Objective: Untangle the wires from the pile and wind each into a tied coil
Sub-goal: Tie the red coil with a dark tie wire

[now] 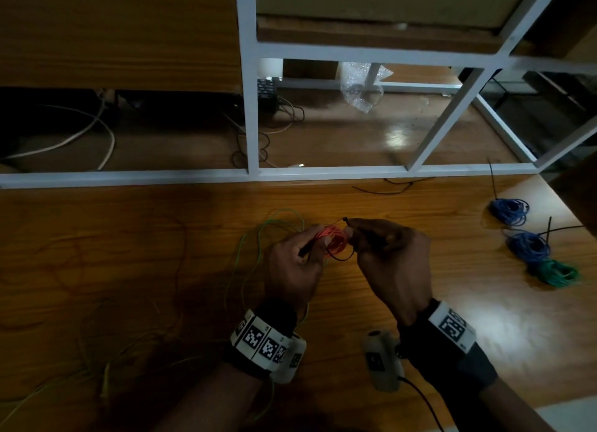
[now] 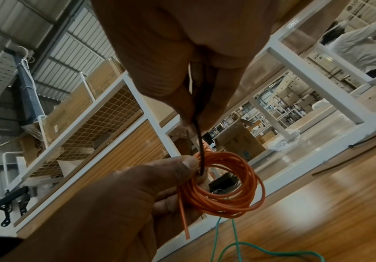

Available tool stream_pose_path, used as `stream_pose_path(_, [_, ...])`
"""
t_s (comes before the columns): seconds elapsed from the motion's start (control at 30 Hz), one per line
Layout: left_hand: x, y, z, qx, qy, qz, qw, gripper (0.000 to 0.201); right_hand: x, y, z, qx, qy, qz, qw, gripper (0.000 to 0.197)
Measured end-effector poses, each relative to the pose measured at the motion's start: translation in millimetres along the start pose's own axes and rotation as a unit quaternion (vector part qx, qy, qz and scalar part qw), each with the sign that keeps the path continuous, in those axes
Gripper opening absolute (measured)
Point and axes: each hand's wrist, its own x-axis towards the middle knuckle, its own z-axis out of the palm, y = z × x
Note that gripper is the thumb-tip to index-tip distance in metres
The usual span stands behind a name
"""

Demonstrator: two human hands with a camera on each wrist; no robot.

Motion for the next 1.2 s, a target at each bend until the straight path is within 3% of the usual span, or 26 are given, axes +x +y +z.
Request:
stream_pose_path(0.23, [1.8,-2.7,-0.3,0.013,0.002,0.014,1.0,0.027,0.1,0.8,5.0,-0.022,-0.023,-0.014,0.999,0.021])
stream_pose_path(0.77, [0.7,0.5,-2.9,0.015,-0.003,0.006,1.0,0.027,-2.0,-3.5,0.9,0.004,0.014,-0.007,1.0,0.014])
stream_pose_path(1.2, [-0.3,0.5,-1.0,0.012,-0.026,0.024,0.999,0.031,-2.9,1.5,4.7,-0.013,-0.023,0.006,1.0,0.017])
